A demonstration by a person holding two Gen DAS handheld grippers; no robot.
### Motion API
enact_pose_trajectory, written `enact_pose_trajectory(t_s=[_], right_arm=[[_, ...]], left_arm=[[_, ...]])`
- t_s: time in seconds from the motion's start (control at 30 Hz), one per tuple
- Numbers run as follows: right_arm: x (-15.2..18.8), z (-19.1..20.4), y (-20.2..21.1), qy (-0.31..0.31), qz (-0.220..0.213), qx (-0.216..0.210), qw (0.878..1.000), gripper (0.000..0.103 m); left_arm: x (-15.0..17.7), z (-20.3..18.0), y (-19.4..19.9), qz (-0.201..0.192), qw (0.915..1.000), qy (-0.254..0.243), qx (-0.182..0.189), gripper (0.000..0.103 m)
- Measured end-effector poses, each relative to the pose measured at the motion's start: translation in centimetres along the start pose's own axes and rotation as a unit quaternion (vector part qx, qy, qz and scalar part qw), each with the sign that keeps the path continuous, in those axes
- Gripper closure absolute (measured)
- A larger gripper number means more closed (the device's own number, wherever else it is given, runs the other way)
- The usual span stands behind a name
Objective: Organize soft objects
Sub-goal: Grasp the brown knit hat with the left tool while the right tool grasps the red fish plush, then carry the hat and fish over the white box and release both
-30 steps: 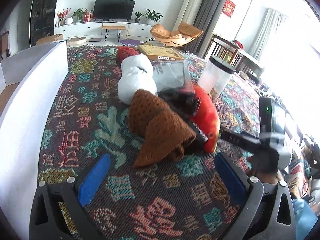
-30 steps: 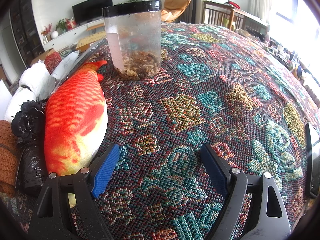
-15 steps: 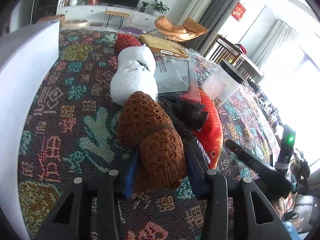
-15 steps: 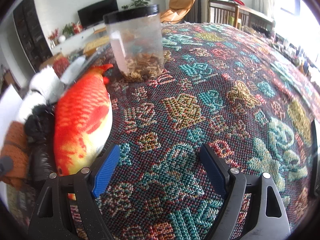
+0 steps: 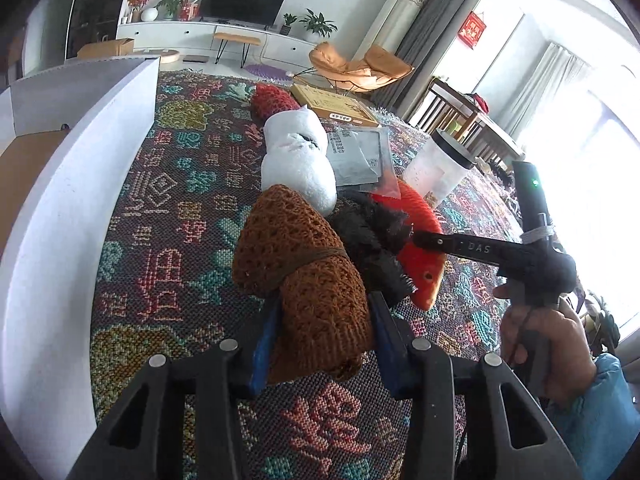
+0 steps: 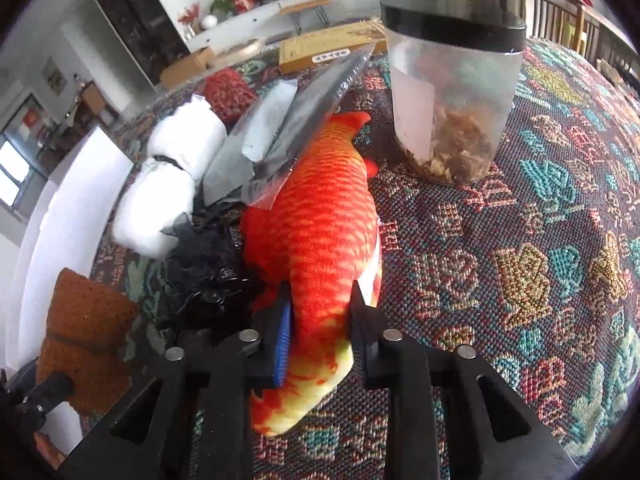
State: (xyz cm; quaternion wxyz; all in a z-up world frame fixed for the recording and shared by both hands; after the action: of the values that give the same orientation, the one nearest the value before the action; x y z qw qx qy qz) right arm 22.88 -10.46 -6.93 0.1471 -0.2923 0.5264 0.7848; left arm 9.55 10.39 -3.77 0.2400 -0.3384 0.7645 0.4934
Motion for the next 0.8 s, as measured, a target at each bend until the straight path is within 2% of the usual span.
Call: enact_pose_trajectory(t_s=[0.17, 0.27, 0.3, 0.33, 0.37, 0.4, 0.43, 0.47, 0.53, 0.6, 0.63, 0.73, 0.8], right_arm=[[2.4, -1.3, 7.2, -0.003, -0.023, 0.012, 1.0, 0.082], [4.1, -2.9, 9.0, 0.004, -0.015, 0.049, 0.999, 0.082], [4.4, -3.5, 8.7, 0.017, -0.005, 0.067, 0.998, 0.077], [4.7, -4.1, 8.3, 0.024, 0.006, 0.077, 0.997, 0.064], [5.1, -4.7, 8.2, 0.022, 0.011, 0.08, 0.997, 0.058], [5.1, -5.1, 8.0, 0.015, 0.014, 0.078, 0.997, 0.046], [5.1, -5.4, 8.0, 0.008, 0.012, 0.076, 0.997, 0.041], [5.0, -5.5, 8.0, 0.006, 0.009, 0.077, 0.997, 0.04], [4.7, -5.1, 6.6, 0.019, 0.017, 0.083, 0.996, 0.027], [5.3, -5.4, 4.2, 0.044, 0.056, 0.116, 0.991, 0.029], [5.8, -5.7, 3.5, 0.046, 0.07, 0.129, 0.988, 0.039], [5.6, -5.9, 5.7, 0.009, 0.037, 0.122, 0.992, 0.071], [4.8, -4.9, 8.5, -0.019, -0.004, 0.084, 0.996, 0.071]], left_arm=[[-0.2, -0.4, 1.8, -0.013, 0.9998, -0.009, 0.014, 0.06], [0.0, -0.9, 2.2, -0.014, 0.9997, -0.012, 0.019, 0.06], [0.1, -1.0, 2.2, -0.013, 0.9997, -0.011, 0.019, 0.06], [0.1, -1.2, 2.1, -0.013, 0.9997, -0.01, 0.02, 0.06], [0.2, -1.2, 2.1, -0.012, 0.9997, -0.007, 0.021, 0.06], [0.2, -1.2, 2.2, -0.011, 0.9997, -0.005, 0.022, 0.06], [0.2, -1.4, 2.4, -0.011, 0.9997, -0.004, 0.023, 0.06], [0.2, -1.5, 2.5, -0.012, 0.9996, -0.006, 0.023, 0.06], [0.0, -1.7, 2.8, -0.012, 0.9996, -0.01, 0.021, 0.06], [-0.2, -1.8, 3.3, -0.012, 0.9996, -0.011, 0.023, 0.06], [-0.5, -1.8, 3.7, -0.015, 0.9995, -0.009, 0.026, 0.06], [-1.6, -1.5, 5.8, -0.029, 0.9989, -0.004, 0.037, 0.06], [-2.3, -0.8, 7.3, -0.038, 0.9985, 0.0, 0.04, 0.06]])
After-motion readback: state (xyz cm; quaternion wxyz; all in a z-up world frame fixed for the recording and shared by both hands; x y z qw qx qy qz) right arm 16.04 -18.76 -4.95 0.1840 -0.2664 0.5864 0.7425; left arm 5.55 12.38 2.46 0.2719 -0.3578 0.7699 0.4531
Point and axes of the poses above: each gripper's, at about its wrist camera, not at the fingertips, and y roughly against the way its jaws point, z to its left, x to its underside, the point moved 4 cm from there along -y, roughly the way its jaws point, and after that the axes turned 9 degrees about -z, right-handed, at the moved point
